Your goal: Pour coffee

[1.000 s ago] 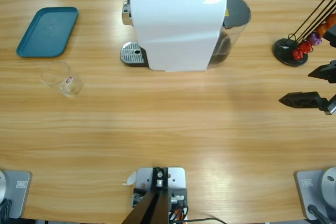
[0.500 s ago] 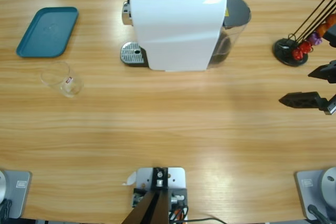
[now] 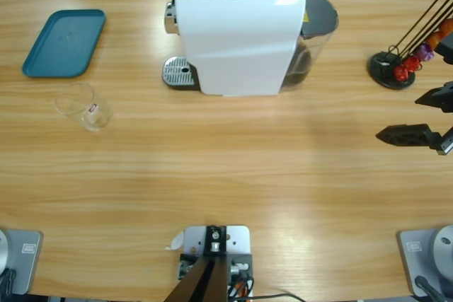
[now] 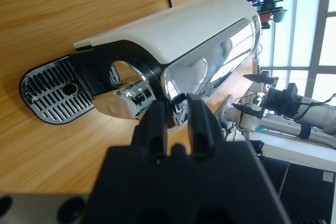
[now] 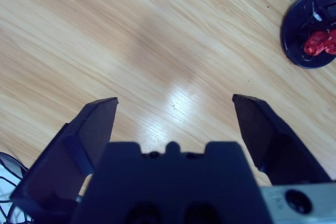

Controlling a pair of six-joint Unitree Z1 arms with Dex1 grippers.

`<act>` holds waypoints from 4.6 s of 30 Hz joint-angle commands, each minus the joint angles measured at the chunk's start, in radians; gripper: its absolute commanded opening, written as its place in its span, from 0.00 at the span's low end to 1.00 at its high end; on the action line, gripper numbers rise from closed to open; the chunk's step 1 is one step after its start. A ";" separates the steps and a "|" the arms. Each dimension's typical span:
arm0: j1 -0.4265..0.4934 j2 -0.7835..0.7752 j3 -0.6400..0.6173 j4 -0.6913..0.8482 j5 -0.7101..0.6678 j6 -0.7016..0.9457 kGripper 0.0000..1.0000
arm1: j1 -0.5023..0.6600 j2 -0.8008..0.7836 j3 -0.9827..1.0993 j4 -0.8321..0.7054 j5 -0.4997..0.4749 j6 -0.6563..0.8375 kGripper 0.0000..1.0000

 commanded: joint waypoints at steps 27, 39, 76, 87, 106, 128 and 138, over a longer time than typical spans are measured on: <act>-0.007 -0.018 0.024 0.020 0.013 0.010 0.00 | -0.009 0.032 0.012 0.014 0.008 0.001 0.99; -0.009 -0.058 -0.044 0.020 -0.003 -0.007 0.00 | -0.009 0.039 0.010 0.016 0.008 0.001 0.99; -0.197 -0.675 0.521 0.023 0.596 0.687 1.00 | -0.486 -0.131 0.028 -0.255 -0.227 0.178 1.00; -0.197 -0.668 0.536 -0.031 0.581 0.653 0.99 | -0.489 -0.093 0.215 -0.553 -0.157 0.063 0.76; -0.288 -0.612 0.515 -0.050 0.583 0.624 0.99 | -0.497 -0.029 0.243 -0.682 -0.201 0.021 0.64; -0.288 -0.606 0.515 -0.050 0.582 0.622 0.99 | -0.513 0.010 0.247 -0.717 -0.186 0.003 0.37; -0.288 -0.604 0.524 -0.050 0.582 0.612 0.98 | -0.513 0.010 0.247 -0.722 -0.183 -0.008 0.26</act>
